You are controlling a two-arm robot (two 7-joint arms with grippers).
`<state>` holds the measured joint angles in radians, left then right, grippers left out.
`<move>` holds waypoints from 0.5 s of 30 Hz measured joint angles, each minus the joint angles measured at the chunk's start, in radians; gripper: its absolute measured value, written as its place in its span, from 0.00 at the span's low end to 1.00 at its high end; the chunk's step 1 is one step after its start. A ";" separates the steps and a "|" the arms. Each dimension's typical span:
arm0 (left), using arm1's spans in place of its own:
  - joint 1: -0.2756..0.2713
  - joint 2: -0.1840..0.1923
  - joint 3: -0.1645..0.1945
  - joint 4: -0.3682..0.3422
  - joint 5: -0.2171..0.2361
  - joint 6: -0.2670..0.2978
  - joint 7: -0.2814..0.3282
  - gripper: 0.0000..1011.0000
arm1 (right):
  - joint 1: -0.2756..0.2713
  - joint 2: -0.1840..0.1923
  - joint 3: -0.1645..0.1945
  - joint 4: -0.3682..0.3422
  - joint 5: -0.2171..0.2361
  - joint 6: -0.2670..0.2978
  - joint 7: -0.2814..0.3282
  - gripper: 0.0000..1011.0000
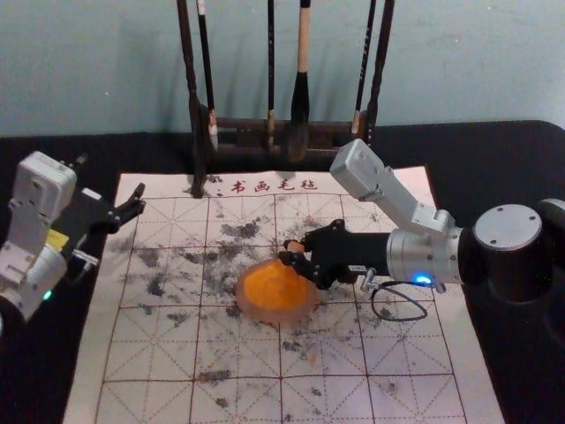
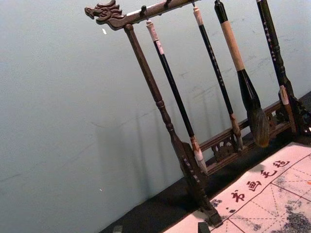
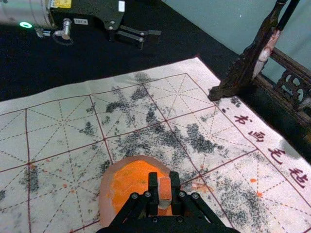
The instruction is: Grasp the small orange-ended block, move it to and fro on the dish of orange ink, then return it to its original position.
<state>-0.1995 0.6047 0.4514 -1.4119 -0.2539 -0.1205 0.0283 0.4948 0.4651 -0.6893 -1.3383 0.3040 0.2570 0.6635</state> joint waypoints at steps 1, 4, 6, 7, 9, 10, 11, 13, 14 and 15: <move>0.000 0.000 0.000 0.000 0.000 0.000 0.000 0.99 | -0.003 0.004 0.000 -0.006 0.001 0.000 0.002 0.11; 0.000 0.000 0.000 0.000 0.000 0.000 0.000 0.99 | -0.011 0.014 0.000 -0.020 0.004 0.001 0.008 0.11; 0.000 0.000 0.000 0.000 0.000 0.000 0.000 0.99 | -0.014 0.018 0.000 -0.026 0.005 0.001 0.010 0.11; 0.000 0.000 0.000 0.000 0.000 0.000 0.000 0.99 | -0.015 0.019 -0.001 -0.028 0.006 0.001 0.011 0.11; 0.000 0.000 0.000 0.000 0.000 0.000 0.000 0.99 | -0.019 0.022 -0.003 -0.036 0.008 0.002 0.015 0.11; 0.000 0.000 0.000 0.000 0.000 0.000 0.000 0.99 | -0.021 0.024 -0.004 -0.040 0.010 0.002 0.018 0.11; 0.000 0.000 0.000 0.000 0.000 0.000 0.000 0.99 | -0.022 0.024 -0.005 -0.042 0.011 0.002 0.019 0.11; 0.000 0.000 0.000 0.000 0.000 0.000 0.000 0.99 | -0.024 0.025 -0.007 -0.046 0.012 0.002 0.021 0.11; 0.000 0.000 0.000 0.000 0.000 0.000 0.000 0.99 | -0.024 0.025 -0.008 -0.047 0.012 0.002 0.022 0.11; 0.000 0.000 0.000 0.000 0.000 0.000 0.000 0.99 | -0.024 0.025 -0.010 -0.047 0.013 0.002 0.024 0.11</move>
<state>-0.1996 0.6047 0.4514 -1.4120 -0.2539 -0.1205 0.0283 0.4708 0.4898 -0.6998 -1.3858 0.3175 0.2588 0.6872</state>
